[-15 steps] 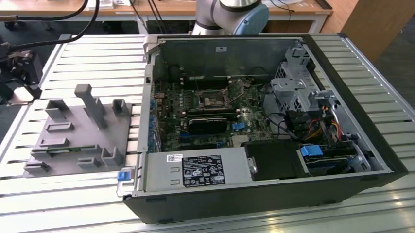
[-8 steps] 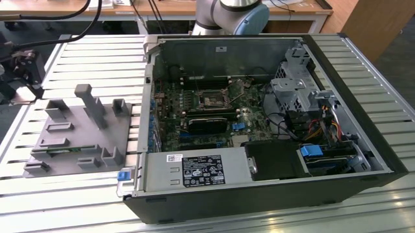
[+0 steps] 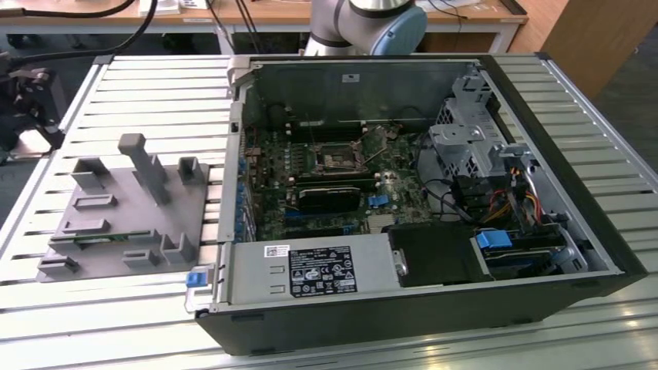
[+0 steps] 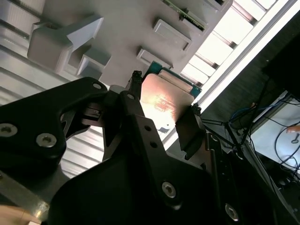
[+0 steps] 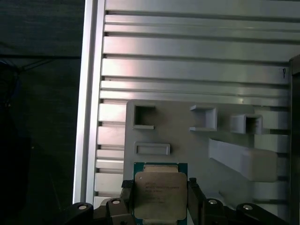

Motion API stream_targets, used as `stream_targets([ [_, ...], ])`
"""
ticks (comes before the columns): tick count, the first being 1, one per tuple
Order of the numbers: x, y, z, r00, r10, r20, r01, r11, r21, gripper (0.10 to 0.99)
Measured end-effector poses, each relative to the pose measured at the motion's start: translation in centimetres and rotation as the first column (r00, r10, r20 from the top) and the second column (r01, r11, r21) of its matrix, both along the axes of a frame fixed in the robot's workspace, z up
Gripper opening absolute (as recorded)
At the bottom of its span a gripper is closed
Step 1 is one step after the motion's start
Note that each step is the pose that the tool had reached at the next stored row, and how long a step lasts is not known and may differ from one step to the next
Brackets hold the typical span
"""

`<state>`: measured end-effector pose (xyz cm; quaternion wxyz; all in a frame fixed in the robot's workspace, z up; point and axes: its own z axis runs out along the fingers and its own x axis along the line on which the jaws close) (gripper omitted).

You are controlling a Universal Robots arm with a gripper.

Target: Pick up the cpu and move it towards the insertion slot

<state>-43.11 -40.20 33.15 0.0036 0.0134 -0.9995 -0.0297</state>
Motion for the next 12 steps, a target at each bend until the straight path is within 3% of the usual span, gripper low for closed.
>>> stream_targets([
  [5, 0.00, 0.06, 0.87, 1.0000, 0.000, 0.0000, 0.000, 1.0000, -0.001, 0.541],
  [12, 0.55, 0.10, 1.11, 1.0000, 0.000, -0.0007, 0.000, 1.0000, -0.001, 0.541],
])
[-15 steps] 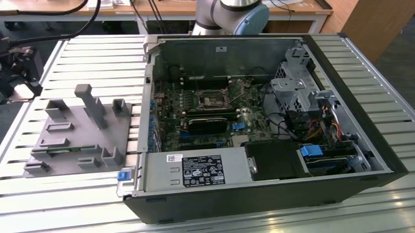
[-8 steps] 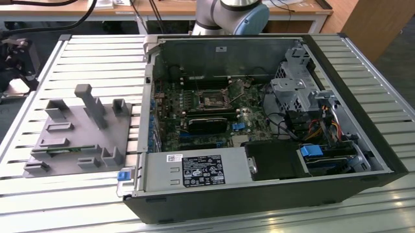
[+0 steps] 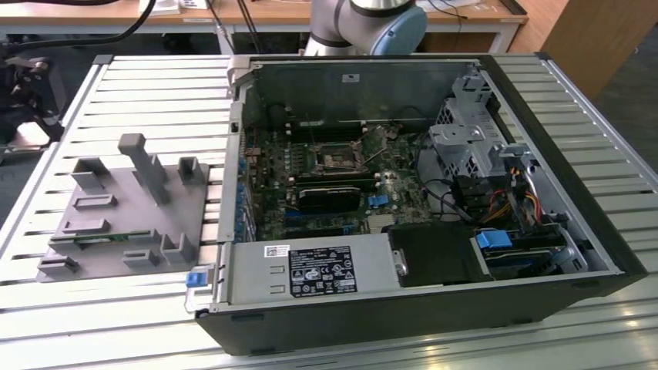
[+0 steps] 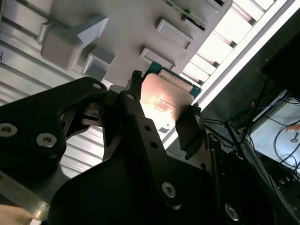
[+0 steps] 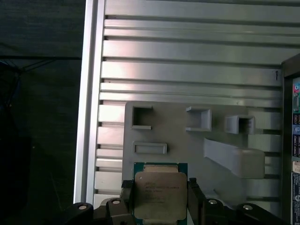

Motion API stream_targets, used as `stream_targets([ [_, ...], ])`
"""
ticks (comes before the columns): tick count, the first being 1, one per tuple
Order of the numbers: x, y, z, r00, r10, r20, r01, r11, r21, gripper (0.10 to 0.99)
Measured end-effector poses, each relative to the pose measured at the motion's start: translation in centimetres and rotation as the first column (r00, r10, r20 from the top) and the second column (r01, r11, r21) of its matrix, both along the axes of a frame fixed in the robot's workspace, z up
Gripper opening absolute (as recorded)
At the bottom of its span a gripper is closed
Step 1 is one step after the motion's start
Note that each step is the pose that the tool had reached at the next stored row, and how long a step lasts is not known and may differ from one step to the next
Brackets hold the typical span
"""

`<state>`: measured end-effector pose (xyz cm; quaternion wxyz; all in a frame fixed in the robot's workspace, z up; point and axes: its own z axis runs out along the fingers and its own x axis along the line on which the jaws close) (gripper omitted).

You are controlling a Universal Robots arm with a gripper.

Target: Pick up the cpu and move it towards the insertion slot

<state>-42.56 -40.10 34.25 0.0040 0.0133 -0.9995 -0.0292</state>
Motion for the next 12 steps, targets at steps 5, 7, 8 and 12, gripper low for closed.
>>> stream_targets([
  [5, 0.28, 0.01, 0.31, 1.0000, 0.000, -0.0009, 0.000, 1.0000, 0.000, 0.541],
  [7, 0.28, 0.01, 0.66, 1.0000, 0.000, -0.0008, 0.000, 1.0000, 0.000, 0.541],
  [8, 0.29, 0.01, 0.86, 1.0000, 0.000, -0.0007, 0.000, 1.0000, 0.000, 0.541],
  [12, 0.30, 0.01, 1.56, 1.0000, 0.000, -0.0007, 0.000, 1.0000, 0.000, 0.541],
])
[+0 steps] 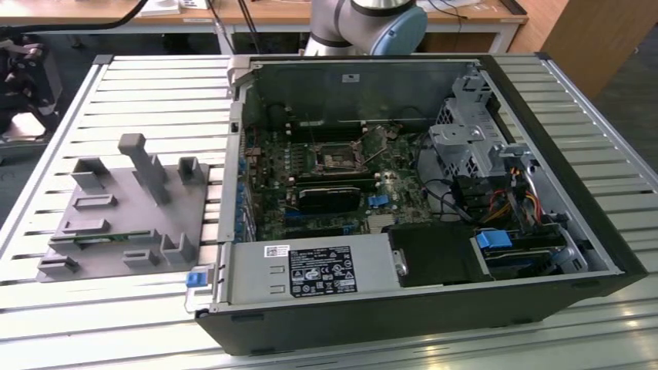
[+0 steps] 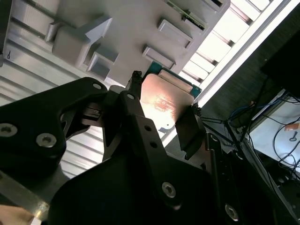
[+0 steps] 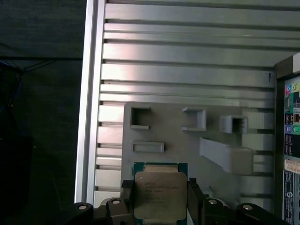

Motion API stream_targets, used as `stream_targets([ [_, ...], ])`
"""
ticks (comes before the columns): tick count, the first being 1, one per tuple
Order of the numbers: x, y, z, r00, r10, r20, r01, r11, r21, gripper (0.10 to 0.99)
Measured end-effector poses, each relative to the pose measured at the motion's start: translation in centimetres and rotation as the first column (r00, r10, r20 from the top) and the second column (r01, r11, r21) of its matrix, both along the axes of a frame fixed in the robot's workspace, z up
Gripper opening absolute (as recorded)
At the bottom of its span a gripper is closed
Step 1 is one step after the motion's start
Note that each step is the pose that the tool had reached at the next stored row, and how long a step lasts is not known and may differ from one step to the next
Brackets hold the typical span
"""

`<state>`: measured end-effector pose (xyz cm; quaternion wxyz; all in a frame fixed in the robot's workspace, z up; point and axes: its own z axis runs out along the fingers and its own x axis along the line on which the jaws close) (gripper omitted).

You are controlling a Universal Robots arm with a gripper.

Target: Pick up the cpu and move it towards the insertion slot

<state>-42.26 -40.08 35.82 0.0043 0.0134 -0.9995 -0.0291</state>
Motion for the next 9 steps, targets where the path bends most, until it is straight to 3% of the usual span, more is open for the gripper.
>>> stream_targets([
  [9, 0.01, 0.05, 1.19, 1.0000, 0.000, 0.0003, 0.000, 1.0000, 0.000, 0.541],
])
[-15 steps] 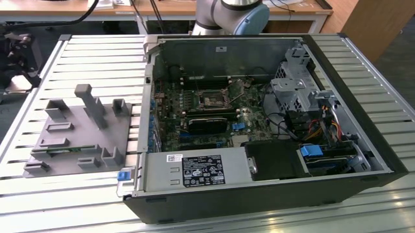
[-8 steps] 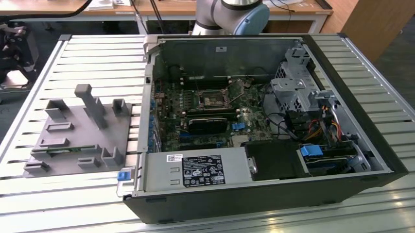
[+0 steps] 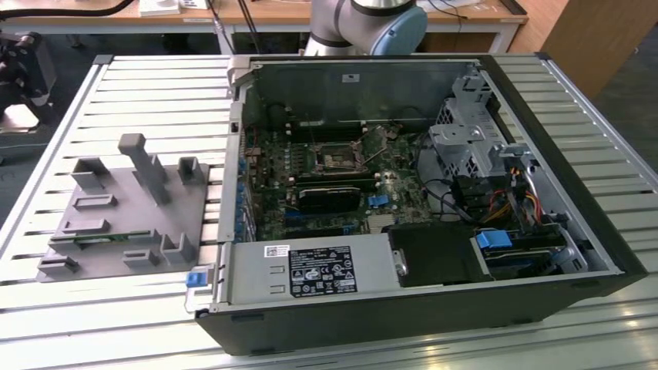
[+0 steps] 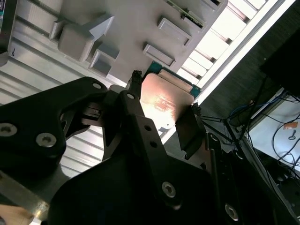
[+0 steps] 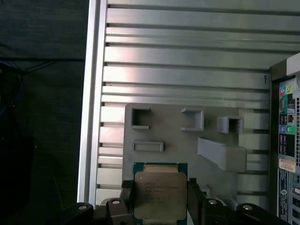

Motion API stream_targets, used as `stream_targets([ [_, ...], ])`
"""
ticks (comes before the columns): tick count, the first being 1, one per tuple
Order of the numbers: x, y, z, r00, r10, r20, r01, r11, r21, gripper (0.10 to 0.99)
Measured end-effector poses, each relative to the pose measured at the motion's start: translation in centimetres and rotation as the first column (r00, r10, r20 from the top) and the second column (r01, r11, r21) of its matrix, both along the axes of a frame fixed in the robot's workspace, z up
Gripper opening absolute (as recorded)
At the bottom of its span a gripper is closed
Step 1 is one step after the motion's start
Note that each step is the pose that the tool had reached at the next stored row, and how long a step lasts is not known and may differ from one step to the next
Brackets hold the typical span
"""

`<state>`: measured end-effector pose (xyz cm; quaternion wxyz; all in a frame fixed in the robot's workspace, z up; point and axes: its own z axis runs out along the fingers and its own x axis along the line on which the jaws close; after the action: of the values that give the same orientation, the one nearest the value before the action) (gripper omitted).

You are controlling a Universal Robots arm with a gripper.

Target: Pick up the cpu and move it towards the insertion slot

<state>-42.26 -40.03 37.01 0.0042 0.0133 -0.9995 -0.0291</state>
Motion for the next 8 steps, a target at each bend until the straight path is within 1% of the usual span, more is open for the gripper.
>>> stream_targets([
  [5, 0.32, 0.00, 0.02, 1.0000, 0.000, -0.0003, 0.000, 1.0000, 0.000, 0.541],
  [8, 0.70, -0.01, 0.02, 1.0000, 0.000, -0.0004, 0.000, 1.0000, 0.000, 0.541],
])
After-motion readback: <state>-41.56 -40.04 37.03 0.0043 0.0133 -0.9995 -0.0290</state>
